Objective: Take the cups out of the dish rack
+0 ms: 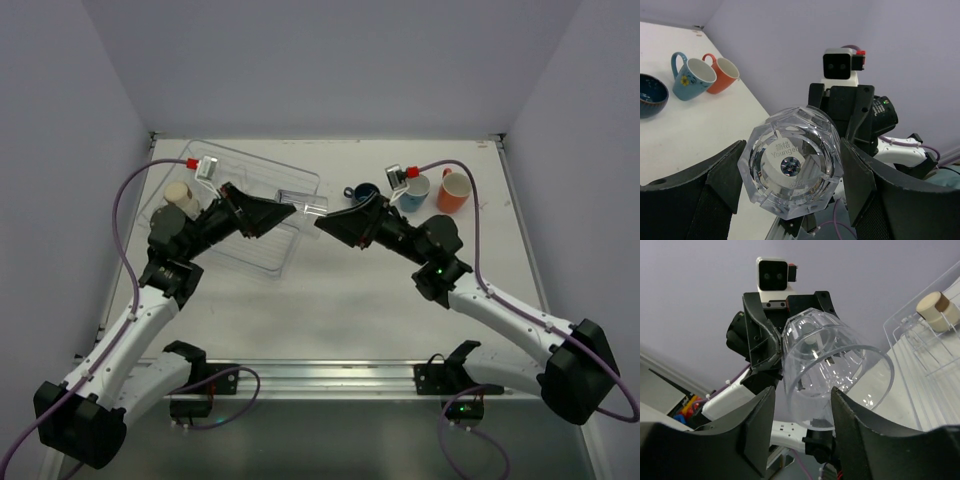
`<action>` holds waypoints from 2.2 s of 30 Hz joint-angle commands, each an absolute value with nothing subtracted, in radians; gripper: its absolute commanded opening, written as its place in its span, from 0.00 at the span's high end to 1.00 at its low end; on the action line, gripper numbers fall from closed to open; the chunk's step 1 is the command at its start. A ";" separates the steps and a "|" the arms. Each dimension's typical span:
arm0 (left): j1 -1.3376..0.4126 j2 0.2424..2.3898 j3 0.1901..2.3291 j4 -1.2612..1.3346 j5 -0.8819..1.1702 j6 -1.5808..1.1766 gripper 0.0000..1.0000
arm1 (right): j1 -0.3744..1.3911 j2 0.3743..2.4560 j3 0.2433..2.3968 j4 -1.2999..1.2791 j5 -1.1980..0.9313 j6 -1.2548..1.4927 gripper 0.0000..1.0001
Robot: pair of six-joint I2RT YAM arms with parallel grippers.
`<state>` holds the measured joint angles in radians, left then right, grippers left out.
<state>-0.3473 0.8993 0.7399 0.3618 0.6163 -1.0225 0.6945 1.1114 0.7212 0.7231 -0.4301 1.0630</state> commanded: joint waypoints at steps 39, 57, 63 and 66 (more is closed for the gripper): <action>-0.370 0.810 0.830 -0.012 0.517 -0.695 0.00 | 0.674 0.940 0.920 -0.016 -0.220 0.669 1.00; -0.397 0.511 0.713 -0.393 0.160 -0.325 0.00 | 0.157 1.313 1.147 -0.640 0.186 0.341 1.00; -0.462 0.474 0.683 -0.397 0.075 -0.305 0.00 | 0.091 1.532 1.336 -0.704 0.178 0.278 1.00; -0.485 0.462 0.681 -0.402 0.052 -0.302 0.00 | 0.071 1.600 1.370 -0.716 0.170 0.250 1.00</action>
